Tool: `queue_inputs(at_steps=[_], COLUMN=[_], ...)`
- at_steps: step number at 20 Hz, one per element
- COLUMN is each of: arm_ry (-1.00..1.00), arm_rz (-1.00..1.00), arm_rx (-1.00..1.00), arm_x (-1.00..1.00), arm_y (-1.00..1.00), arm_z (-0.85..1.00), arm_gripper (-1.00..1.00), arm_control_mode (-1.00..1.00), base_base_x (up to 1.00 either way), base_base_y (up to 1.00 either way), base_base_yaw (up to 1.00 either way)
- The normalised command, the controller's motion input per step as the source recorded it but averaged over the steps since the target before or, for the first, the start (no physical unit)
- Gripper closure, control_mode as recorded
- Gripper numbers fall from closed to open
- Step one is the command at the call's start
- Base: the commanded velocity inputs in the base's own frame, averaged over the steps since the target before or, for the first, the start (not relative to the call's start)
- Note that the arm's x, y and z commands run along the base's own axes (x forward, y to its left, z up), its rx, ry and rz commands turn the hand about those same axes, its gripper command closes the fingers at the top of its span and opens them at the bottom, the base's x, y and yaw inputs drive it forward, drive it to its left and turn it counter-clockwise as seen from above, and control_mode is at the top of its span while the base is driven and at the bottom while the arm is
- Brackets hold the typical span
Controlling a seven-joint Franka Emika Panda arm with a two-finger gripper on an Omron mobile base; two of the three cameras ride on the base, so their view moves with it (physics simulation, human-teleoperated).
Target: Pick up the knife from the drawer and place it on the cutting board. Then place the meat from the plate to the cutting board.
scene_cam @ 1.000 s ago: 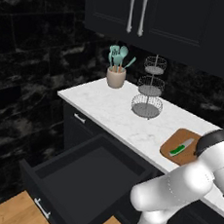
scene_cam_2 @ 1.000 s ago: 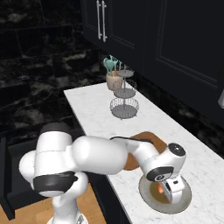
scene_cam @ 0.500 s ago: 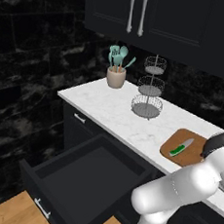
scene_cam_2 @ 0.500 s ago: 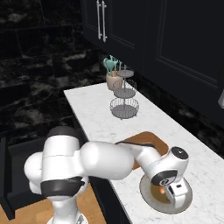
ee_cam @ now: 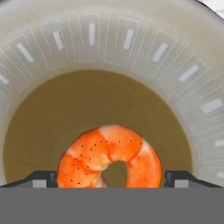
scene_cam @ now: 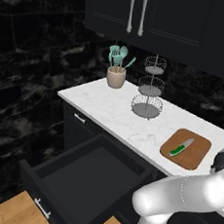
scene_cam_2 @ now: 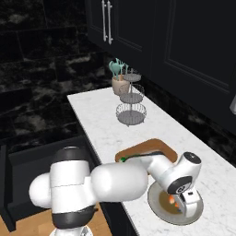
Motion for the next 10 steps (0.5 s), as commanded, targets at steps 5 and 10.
queue_inputs(at_steps=[5, 10], arm_ry=[0.00, 0.00], arm_rz=[0.00, 0.00], arm_rx=[0.00, 0.00], arm_x=[0.00, 0.00], arm_y=[0.00, 0.00], arm_z=[-0.11, -0.09], arm_gripper=[1.00, 1.00], arm_control_mode=[-1.00, -1.00], base_base_x=[0.00, 0.00], base_base_y=[0.00, 0.00], base_base_yaw=[0.00, 0.00])
